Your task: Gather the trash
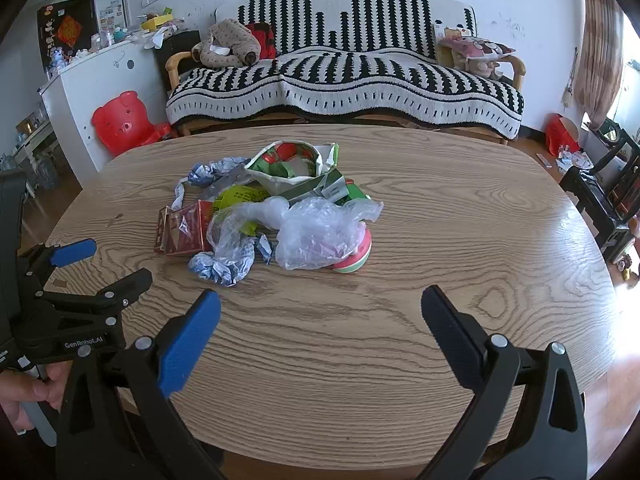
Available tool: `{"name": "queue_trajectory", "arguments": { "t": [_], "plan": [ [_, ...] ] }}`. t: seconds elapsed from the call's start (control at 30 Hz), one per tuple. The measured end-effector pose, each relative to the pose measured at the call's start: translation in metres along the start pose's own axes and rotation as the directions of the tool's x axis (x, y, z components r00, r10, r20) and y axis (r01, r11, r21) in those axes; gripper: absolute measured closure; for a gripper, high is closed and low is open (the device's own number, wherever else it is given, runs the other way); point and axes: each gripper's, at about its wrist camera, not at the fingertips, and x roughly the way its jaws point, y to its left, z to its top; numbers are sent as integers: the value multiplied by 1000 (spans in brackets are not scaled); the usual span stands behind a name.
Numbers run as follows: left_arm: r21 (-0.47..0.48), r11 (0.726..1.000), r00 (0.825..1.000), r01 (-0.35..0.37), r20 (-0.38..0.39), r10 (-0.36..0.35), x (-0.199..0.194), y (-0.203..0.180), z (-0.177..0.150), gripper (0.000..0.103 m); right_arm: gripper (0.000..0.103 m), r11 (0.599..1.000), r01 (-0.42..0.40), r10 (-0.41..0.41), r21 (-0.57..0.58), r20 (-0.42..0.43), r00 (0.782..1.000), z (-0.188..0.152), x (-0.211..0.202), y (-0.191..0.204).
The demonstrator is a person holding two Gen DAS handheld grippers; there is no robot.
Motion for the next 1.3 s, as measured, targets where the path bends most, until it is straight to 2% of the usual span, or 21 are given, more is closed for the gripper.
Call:
{"name": "queue_trajectory", "arguments": {
  "t": [1.3],
  "plan": [
    [5,1000,1000,6,-5,-6,5,-4,-3,6,6,1000,-3,3,1,3,1000,0,-1,0]
  ]
}}
